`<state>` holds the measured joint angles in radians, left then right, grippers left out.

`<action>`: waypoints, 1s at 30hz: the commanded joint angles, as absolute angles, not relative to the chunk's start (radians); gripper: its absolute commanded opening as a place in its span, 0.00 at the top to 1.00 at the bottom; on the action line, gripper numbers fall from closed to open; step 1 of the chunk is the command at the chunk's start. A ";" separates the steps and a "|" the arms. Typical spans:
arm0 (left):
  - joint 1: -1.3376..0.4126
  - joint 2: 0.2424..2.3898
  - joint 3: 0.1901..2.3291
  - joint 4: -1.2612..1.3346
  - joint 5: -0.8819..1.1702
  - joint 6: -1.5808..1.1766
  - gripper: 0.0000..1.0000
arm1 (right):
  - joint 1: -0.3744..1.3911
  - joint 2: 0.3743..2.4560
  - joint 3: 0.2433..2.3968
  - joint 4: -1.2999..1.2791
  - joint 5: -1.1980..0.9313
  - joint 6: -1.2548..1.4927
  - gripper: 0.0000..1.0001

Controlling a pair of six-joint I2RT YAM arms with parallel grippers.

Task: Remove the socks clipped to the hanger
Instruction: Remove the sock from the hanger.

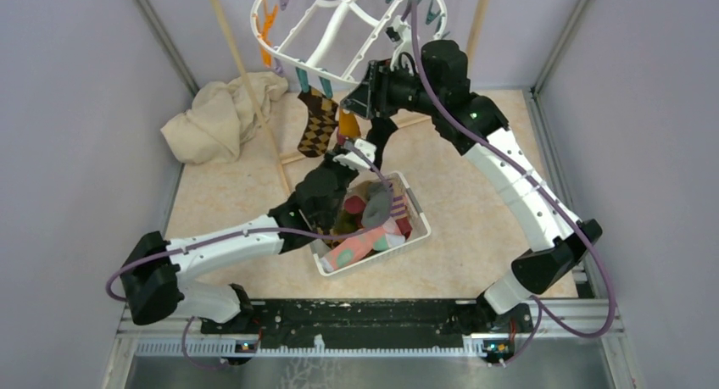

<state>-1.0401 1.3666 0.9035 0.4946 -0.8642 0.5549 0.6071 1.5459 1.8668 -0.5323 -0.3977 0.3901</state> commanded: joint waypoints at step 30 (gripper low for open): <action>-0.649 1.175 0.863 0.339 0.304 -0.173 0.94 | 0.616 1.310 1.427 0.047 -0.326 0.625 0.40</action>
<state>-0.6731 1.1904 0.8707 0.2737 0.1856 -0.0902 0.6075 1.3884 1.4624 -0.0998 -0.3294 0.5854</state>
